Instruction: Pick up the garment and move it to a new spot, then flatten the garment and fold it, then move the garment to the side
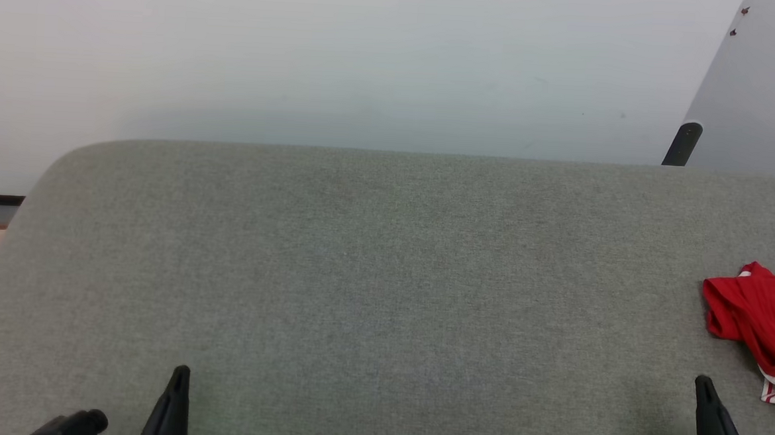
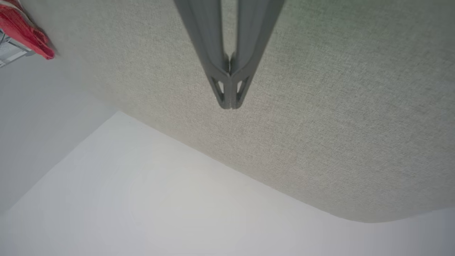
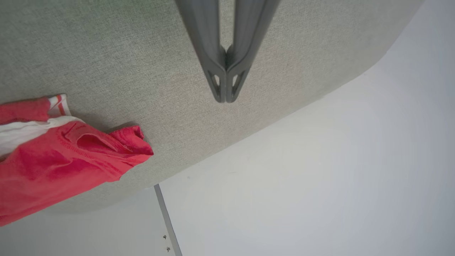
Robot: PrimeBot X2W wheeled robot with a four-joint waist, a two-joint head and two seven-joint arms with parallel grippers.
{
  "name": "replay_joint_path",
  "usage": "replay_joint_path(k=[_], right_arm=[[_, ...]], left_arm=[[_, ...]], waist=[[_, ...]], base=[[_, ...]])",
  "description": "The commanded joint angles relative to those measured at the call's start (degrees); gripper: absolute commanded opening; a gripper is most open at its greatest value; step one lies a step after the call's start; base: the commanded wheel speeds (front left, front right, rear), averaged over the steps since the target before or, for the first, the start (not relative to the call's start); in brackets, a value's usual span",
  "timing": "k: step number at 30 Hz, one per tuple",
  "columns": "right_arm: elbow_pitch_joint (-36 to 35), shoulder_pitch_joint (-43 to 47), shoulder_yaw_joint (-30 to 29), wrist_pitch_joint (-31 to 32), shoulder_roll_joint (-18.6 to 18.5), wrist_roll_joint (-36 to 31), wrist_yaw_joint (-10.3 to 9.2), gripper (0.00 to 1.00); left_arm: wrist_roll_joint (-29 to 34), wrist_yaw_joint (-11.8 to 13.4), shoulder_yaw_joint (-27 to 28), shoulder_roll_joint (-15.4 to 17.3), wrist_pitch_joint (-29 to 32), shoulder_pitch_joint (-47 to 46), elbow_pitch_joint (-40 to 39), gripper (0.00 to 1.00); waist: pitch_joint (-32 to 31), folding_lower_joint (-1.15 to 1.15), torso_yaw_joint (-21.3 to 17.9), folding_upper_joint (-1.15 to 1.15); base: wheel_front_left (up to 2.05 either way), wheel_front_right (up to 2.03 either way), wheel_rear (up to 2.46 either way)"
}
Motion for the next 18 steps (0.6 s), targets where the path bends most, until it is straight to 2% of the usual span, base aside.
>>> replay_joint_path(k=[1, 18], right_arm=[[-0.5, -2.1, -0.3, 0.4, -0.2, 2.2, -0.01, 0.00], [1.6, -4.8, -0.6, 3.6, 0.5, 16.0, -0.01, 0.00]], left_arm=[[-2.2, -0.4, 0.6, 0.0, 0.5, -1.6, -0.5, 0.00], [-15.9, -0.6, 1.9, -1.5, 4.1, -4.5, 1.0, 0.00]], waist=[[0.0, 0.00, 0.0, 0.00], [0.3, 0.00, -0.3, 0.00]], base=[[0.00, 0.00, 0.00], [0.00, 0.00, 0.00]])
